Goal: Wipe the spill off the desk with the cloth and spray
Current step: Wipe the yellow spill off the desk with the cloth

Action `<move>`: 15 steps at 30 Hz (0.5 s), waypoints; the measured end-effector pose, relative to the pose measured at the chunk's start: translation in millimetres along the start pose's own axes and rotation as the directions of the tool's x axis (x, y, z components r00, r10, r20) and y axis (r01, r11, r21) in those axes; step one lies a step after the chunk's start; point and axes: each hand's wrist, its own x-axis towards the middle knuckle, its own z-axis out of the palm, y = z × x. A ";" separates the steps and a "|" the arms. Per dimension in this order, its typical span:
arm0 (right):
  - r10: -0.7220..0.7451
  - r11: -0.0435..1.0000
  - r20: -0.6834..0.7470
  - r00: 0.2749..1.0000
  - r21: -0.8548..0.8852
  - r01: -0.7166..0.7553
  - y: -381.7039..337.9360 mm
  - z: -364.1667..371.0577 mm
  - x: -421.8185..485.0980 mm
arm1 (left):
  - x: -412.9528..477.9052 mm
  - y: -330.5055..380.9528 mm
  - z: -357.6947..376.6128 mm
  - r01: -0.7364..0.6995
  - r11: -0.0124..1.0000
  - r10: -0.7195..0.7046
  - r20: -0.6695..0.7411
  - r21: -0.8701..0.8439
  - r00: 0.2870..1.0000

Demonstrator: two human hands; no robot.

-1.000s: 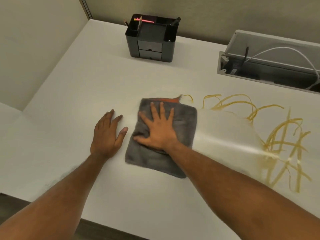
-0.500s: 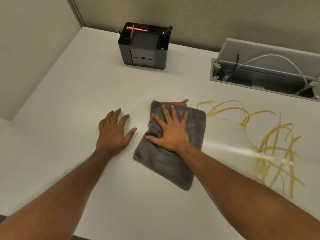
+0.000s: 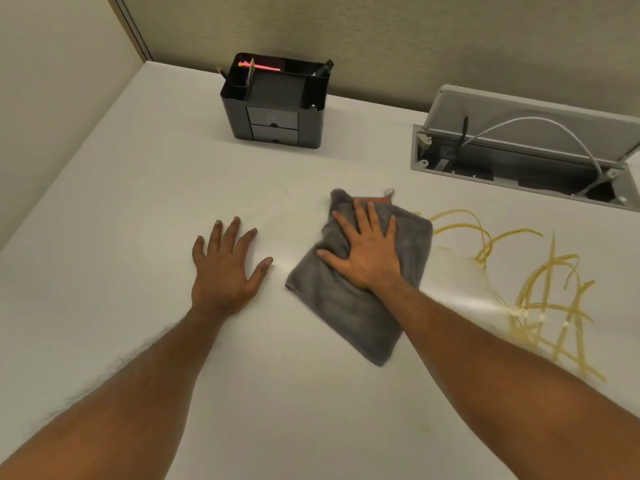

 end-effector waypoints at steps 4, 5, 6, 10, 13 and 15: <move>-0.127 0.992 -0.005 0.992 0.018 0.128 -18.8 -0.3 22.3 | 1.0 -1.3 0.6 -0.006 1.000 0.006 -0.010 -0.007 1.000; -0.197 0.978 -0.022 0.980 0.058 0.198 -17.9 -1.3 13.5 | 0.9 -1.1 0.0 -0.010 1.000 0.010 -0.010 -0.013 1.000; -0.267 0.957 -0.048 0.963 0.105 0.270 -12.5 -1.4 1.2 | 1.1 -1.3 -0.3 -0.013 1.000 0.012 -0.016 -0.018 1.000; -0.197 0.935 -0.257 0.946 0.242 0.260 36.7 1.9 -46.7 | 1.7 -2.8 -0.6 -0.017 0.999 0.016 -0.025 -0.040 1.000; 0.033 0.978 -0.228 0.973 0.206 0.015 53.7 -2.1 -27.1 | 1.6 -2.4 -0.2 -0.013 0.999 0.012 -0.020 -0.036 1.000; 0.047 0.995 -0.162 0.986 0.092 -0.032 47.7 -5.1 2.0 | 1.6 -2.1 -0.2 -0.011 0.999 0.011 -0.025 -0.036 1.000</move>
